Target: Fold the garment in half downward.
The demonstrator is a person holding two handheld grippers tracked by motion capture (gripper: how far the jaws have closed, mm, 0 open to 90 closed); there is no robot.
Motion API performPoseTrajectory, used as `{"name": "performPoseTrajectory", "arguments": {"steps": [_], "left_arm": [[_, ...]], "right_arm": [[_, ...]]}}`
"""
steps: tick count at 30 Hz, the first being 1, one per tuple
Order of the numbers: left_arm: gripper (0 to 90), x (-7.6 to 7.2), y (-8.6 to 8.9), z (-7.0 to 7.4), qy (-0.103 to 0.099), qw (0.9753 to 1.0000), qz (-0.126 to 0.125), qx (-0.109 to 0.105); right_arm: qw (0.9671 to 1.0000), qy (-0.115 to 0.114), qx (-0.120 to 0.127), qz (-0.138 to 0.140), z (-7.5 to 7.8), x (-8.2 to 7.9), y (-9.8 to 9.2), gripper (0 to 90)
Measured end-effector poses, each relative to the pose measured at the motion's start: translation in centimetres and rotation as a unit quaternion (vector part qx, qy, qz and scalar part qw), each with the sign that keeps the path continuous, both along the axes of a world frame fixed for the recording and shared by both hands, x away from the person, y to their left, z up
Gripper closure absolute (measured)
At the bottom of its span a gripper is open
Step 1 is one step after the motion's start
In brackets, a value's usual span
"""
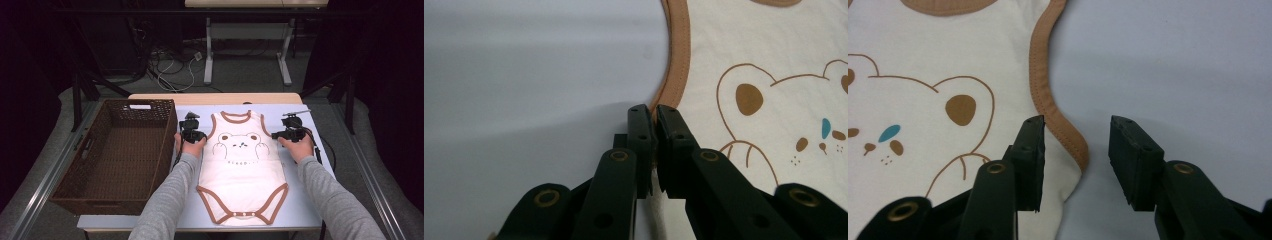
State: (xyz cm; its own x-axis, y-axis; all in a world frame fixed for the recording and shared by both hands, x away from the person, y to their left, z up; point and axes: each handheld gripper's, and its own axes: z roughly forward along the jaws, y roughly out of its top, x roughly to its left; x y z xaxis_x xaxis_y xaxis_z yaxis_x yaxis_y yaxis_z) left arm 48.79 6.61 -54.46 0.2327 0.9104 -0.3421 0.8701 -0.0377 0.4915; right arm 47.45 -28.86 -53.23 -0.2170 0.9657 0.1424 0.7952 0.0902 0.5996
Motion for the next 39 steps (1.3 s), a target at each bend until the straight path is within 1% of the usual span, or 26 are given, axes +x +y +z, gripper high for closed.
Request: {"name": "performPoseTrajectory", "arguments": {"steps": [1,4,7,10,14,18,19,20,21,24,26,29,31,33,35,37,39], "left_arm": [[85.8,0.0,0.0,0.0,0.0,1.0,0.0,0.0],[85.9,0.0,0.0,0.0,0.0,1.0,-0.001,0.001],[86.0,0.0,0.0,0.0,0.0,1.0,-0.002,0.001],[86.1,0.0,0.0,0.0,0.0,1.0,-0.003,-0.001],[86.1,0.0,0.1,0.0,0.0,1.0,-0.004,-0.001],[86.2,0.0,0.1,0.0,-0.001,1.0,-0.005,-0.002],[86.2,0.0,0.1,0.0,-0.001,1.0,-0.005,-0.001],[86.3,0.0,0.1,0.1,-0.002,1.0,-0.006,-0.002],[86.3,0.0,0.1,0.1,-0.003,1.0,-0.005,-0.002],[86.4,0.0,0.1,0.3,-0.005,0.9999,-0.01,-0.002],[86.5,-0.1,0.0,0.4,-0.007,0.9999,-0.006,-0.005],[86.5,-0.3,0.0,0.7,-0.011,0.9999,-0.011,-0.003],[86.5,-0.4,-0.1,1.0,-0.016,0.9998,-0.012,-0.004],[86.6,-0.5,-0.1,1.2,-0.02,0.9997,-0.012,-0.007],[86.6,-0.6,-0.1,1.5,-0.024,0.9996,-0.015,-0.002],[86.7,-0.7,-0.2,1.8,-0.03,0.9993,-0.02,0.006],[86.7,-0.9,-0.3,2.0,-0.034,0.9992,-0.021,0.006]], "right_arm": [[1.0,0.0,0.001,-0.004,-0.1,0.0,0.0,59.7],[1.0,0.003,-0.006,-0.005,-0.4,0.2,-0.2,62.0],[0.9999,0.01,0.003,-0.008,-0.7,0.3,-0.2,65.6],[0.9998,0.017,0.006,-0.002,-1.0,0.3,-0.1,69.0],[0.9999,0.016,0.006,-0.002,-1.0,0.4,0.2,75.2],[0.9999,0.014,-0.001,0.002,-1.0,0.3,0.4,81.3],[0.9999,0.012,-0.002,0.006,-0.9,0.3,0.4,84.4],[0.9999,0.014,-0.004,0.006,-0.8,0.3,0.3,85.2],[0.9999,0.008,0.0,0.007,-0.9,0.3,0.4,86.0],[0.9999,0.003,-0.004,0.016,-0.6,0.1,0.4,87.3],[0.9999,-0.003,-0.002,0.013,-0.5,0.0,0.5,87.5],[0.9996,-0.013,-0.006,0.024,-0.2,-0.1,0.5,87.6],[0.9994,-0.021,-0.012,0.026,0.0,-0.3,0.6,87.7],[0.9993,-0.027,-0.011,0.024,0.3,-0.5,0.8,87.7],[0.9987,-0.036,-0.017,0.031,0.6,-0.7,0.8,87.7],[0.9983,-0.044,-0.019,0.033,1.0,-0.9,1.0,87.8],[0.9977,-0.05,-0.023,0.039,1.2,-1.1,1.1,87.8]]}}
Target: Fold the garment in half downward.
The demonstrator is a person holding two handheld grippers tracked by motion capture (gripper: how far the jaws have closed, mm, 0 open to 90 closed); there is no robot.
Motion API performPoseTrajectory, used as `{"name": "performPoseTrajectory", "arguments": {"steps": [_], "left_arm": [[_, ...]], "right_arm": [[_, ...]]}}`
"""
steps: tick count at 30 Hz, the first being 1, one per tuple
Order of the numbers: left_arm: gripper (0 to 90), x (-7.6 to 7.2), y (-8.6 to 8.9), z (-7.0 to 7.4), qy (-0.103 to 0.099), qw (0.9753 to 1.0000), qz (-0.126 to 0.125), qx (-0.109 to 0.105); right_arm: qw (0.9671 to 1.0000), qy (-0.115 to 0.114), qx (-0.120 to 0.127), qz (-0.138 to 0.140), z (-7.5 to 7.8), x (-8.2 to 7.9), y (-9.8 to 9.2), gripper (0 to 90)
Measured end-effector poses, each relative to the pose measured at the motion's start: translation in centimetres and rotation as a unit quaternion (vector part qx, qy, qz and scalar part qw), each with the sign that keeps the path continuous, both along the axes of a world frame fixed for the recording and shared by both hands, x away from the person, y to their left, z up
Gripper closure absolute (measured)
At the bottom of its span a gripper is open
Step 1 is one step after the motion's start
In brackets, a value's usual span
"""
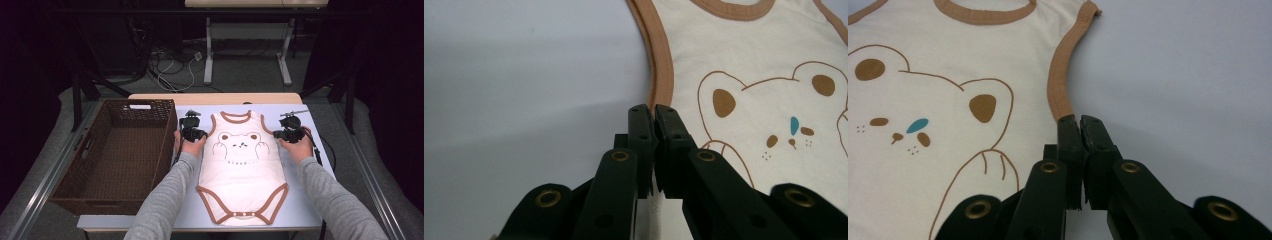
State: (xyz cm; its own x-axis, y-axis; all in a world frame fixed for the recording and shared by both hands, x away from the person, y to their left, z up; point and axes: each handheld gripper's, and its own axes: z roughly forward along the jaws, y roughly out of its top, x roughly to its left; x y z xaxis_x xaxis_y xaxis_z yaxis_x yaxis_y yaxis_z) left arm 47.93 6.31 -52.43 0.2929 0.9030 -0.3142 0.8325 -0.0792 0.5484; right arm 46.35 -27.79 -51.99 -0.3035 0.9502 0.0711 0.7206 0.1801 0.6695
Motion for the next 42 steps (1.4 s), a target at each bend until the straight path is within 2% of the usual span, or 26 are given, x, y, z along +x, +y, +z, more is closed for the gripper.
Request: {"name": "performPoseTrajectory", "arguments": {"steps": [5,9,15,24,33,42], "left_arm": [[86.7,-0.3,-0.2,0.6,-0.007,1.0,-0.007,0.002],[86.7,-0.7,-0.3,1.1,-0.016,0.9997,-0.016,0.013],[86.8,-1.3,-0.5,1.7,-0.021,0.9995,-0.023,0.011],[86.8,-1.9,0.2,2.3,-0.023,0.9996,-0.018,0.003],[86.8,-2.9,0.5,2.6,-0.022,0.9994,-0.025,0.003],[87.0,-2.4,1.2,2.4,-0.023,0.9996,-0.015,-0.006]], "right_arm": [[0.9997,-0.014,-0.007,0.016,0.7,-0.6,0.4,87.9],[0.9995,-0.023,-0.013,0.019,1.0,-1.0,0.5,87.9],[0.9984,-0.04,-0.017,0.036,1.6,-1.7,0.5,87.9],[0.9984,-0.044,-0.013,0.034,2.1,-2.4,-0.1,87.9],[0.9981,-0.048,-0.004,0.038,2.3,-3.2,-0.5,87.9],[0.9986,-0.045,0.002,0.028,2.2,-3.1,-1.2,88.0]]}}
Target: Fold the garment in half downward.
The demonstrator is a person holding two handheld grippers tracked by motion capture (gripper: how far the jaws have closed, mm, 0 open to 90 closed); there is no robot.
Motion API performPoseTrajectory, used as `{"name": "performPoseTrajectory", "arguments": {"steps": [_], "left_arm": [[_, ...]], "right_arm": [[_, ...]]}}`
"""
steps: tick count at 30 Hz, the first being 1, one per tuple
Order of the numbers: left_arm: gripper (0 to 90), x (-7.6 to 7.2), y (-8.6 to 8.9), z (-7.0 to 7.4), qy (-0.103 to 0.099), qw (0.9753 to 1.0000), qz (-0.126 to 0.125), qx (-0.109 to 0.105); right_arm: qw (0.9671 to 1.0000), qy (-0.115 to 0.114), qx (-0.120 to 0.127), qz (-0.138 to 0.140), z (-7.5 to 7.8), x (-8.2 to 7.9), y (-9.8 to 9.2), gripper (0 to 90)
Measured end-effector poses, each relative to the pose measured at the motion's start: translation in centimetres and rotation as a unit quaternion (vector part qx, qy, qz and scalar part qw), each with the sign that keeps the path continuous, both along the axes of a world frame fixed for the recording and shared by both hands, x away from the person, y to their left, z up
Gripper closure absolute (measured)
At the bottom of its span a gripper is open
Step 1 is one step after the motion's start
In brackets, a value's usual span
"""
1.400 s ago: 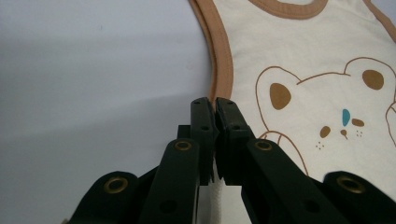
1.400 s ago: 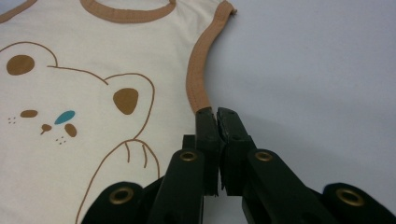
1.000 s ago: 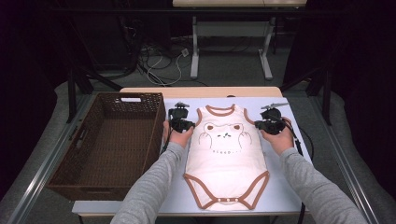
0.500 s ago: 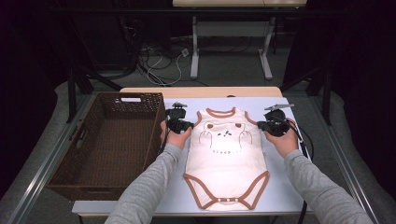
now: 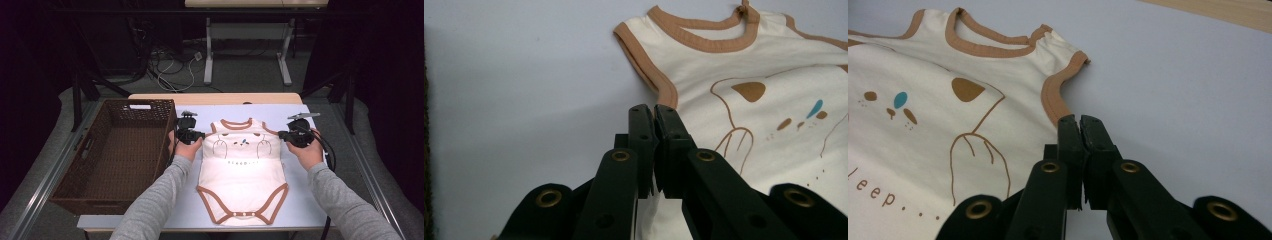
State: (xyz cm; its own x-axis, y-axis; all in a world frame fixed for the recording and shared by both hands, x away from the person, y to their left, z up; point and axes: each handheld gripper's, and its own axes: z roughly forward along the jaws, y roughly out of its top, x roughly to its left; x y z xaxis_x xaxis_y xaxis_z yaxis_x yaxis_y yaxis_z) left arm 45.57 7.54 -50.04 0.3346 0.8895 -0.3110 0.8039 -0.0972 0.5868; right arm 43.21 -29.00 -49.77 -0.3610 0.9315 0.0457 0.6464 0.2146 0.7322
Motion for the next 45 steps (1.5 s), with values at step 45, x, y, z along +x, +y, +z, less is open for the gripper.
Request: {"name": "performPoseTrajectory", "arguments": {"steps": [45], "left_arm": [[87.0,-6.2,0.4,-1.0,0.023,0.9988,-0.036,0.022]], "right_arm": [[0.9979,0.02,0.047,0.039,-1.4,-6.5,-1.3,88.0]]}}
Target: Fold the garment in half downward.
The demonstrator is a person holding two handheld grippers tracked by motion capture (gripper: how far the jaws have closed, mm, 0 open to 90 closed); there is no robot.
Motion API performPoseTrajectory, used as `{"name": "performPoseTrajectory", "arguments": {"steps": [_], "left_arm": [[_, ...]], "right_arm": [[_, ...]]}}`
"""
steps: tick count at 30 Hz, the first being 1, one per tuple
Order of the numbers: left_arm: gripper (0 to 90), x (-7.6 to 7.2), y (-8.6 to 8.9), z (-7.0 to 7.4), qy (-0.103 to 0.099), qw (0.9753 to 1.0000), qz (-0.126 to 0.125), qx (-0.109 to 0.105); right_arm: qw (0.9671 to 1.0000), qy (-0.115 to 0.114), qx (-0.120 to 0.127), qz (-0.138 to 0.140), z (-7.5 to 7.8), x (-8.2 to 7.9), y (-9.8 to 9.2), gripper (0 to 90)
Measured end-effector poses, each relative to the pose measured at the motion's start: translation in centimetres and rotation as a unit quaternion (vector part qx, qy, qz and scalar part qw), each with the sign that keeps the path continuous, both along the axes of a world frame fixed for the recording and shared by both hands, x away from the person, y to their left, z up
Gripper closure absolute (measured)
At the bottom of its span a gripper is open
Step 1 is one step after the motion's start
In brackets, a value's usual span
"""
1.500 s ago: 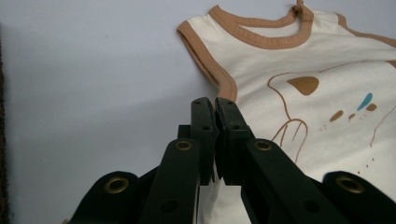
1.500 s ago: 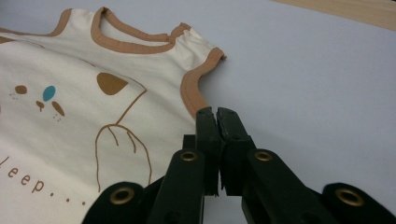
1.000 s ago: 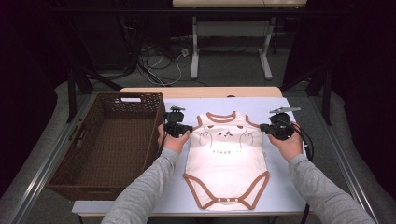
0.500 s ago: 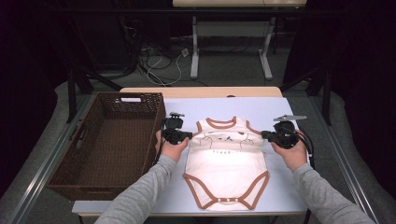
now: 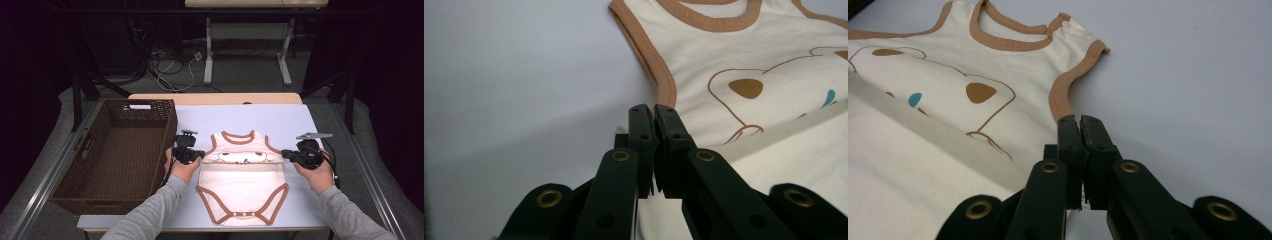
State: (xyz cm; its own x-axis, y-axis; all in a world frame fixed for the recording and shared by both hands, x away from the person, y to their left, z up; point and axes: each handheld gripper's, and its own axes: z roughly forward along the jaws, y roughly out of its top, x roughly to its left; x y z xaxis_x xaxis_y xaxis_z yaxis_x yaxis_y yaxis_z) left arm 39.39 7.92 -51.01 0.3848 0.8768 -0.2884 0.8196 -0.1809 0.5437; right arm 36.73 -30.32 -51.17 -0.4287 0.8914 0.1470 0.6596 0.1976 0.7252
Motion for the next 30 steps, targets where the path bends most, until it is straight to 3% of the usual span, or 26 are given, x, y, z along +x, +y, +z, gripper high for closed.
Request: {"name": "performPoseTrajectory", "arguments": {"steps": [11,14,20,30], "left_arm": [[86.7,-0.8,0.1,-1.5,0.017,0.9999,-0.001,-0.002],[84.8,-0.7,0.0,-1.5,0.016,0.9999,-0.001,-0.002],[76.7,-0.7,-0.4,-0.5,0.008,0.9999,0.004,-0.006],[60.4,0.1,-1.8,1.1,-0.014,0.9999,-0.008,0.006]], "right_arm": [[0.9996,0.026,-0.011,0.002,-1.6,-0.5,0.2,87.6],[0.9995,0.027,-0.014,0.005,-1.7,-0.4,0.3,83.1],[0.9996,0.02,-0.016,0.008,-0.5,-0.2,0.4,75.1],[0.9994,0.005,-0.033,0.006,1.5,0.8,1.2,62.3]]}}
